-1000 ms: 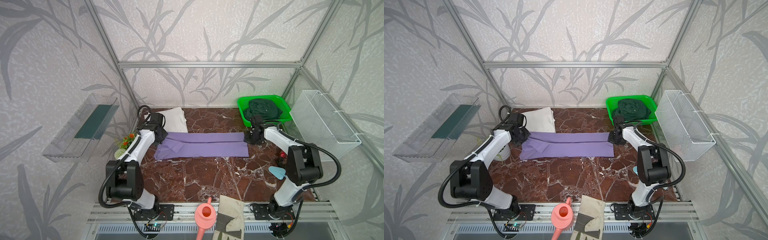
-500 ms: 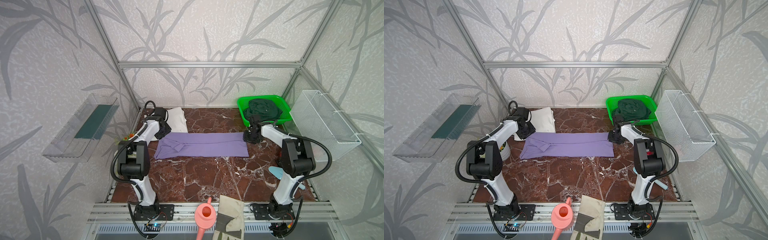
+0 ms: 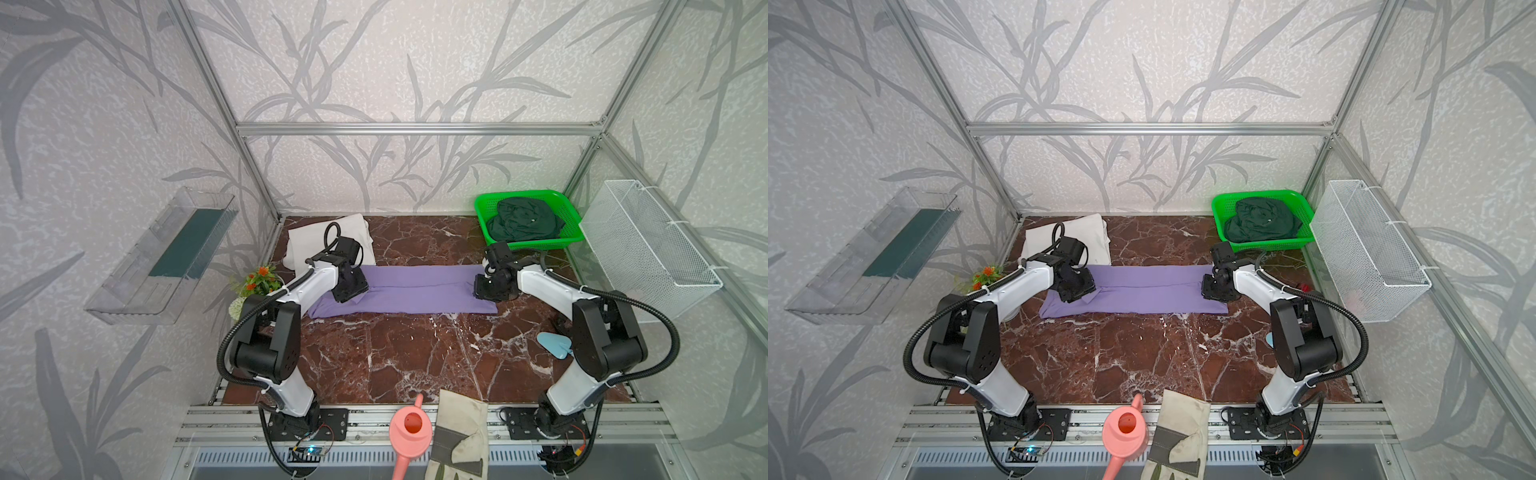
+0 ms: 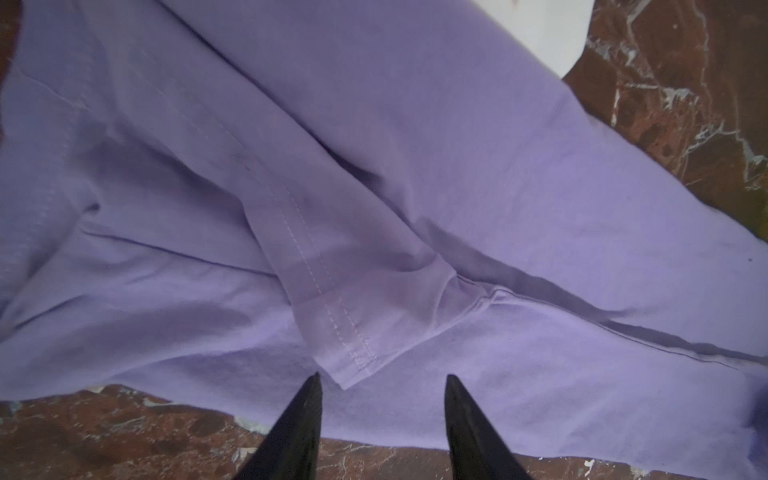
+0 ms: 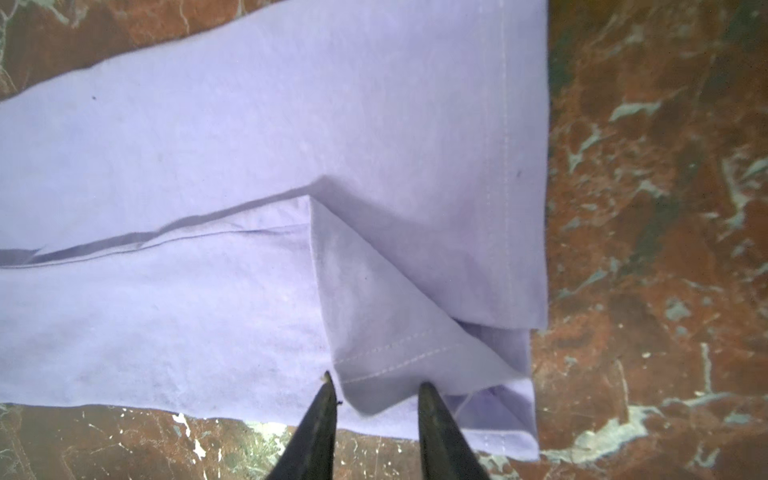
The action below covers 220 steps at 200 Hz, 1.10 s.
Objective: Fold and stack the t-shirts
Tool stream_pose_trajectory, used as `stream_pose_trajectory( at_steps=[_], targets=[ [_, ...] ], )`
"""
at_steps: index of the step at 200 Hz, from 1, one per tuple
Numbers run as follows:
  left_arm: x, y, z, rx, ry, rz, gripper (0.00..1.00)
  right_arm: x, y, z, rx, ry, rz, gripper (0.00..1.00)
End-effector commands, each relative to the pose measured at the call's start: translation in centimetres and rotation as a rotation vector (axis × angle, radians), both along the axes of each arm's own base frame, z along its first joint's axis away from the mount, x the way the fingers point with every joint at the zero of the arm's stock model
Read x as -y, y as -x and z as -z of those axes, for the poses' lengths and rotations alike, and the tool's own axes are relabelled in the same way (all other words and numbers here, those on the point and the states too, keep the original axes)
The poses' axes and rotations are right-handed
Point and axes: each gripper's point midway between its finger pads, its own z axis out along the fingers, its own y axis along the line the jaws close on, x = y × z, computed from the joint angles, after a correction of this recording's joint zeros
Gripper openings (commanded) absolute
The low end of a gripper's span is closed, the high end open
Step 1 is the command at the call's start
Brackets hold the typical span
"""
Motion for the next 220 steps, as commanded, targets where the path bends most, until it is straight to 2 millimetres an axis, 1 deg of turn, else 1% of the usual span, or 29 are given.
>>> stream_pose_trajectory(
  at_steps=[1,27,59,79,85,107,117,129,145,168,189,202,220],
  targets=[
    [-0.5,0.4,1.1,-0.026,-0.013,-0.038,0.49,0.6,0.3,-1.3,0.026,0.02,0.016,0.35],
    [-0.7,0.1,1.7,-0.032,-0.031,-0.039,0.49,1.7,0.3,-2.5,0.058,0.079,0.026,0.35],
    [-0.3,-0.8,2.9,-0.05,-0.02,-0.037,0.49,2.4,-0.2,-2.5,0.052,0.133,0.019,0.36],
    [-0.2,-1.3,3.4,-0.05,-0.024,-0.043,0.49,3.1,-0.9,-3.3,0.069,0.179,0.019,0.36],
    [-0.2,-1.5,3.5,-0.053,-0.026,-0.046,0.47,3.3,-1.0,-3.7,0.078,0.193,0.019,0.36],
    [0.2,-2.3,3.5,-0.036,-0.009,-0.051,0.32,3.8,-1.3,-5.9,0.144,0.247,0.013,0.36],
    [0.4,-2.8,3.1,-0.023,-0.001,-0.05,0.24,4.1,-1.3,-7.0,0.184,0.298,0.008,0.36],
    [0.5,-3.2,2.7,-0.011,0.0,-0.047,0.16,4.2,-1.2,-7.6,0.212,0.322,0.006,0.37],
    [0.6,-3.8,2.1,0.0,-0.003,-0.039,0.08,4.0,-1.3,-7.2,0.233,0.305,0.002,0.37],
    [0.9,-4.4,1.6,0.003,-0.002,-0.012,0.02,4.2,-1.5,-5.6,0.22,0.315,0.017,0.38],
    [1.4,-5.4,0.9,0.02,0.01,0.018,0.01,3.9,-2.1,-4.2,0.185,0.308,0.006,0.39],
    [1.6,-6.1,0.6,0.02,0.007,0.038,0.01,3.7,-2.5,-3.8,0.169,0.3,0.001,0.39],
    [1.8,-7.1,0.3,0.014,-0.006,0.058,0.01,4.2,-2.8,-3.1,0.115,0.301,0.014,0.39]
  ],
)
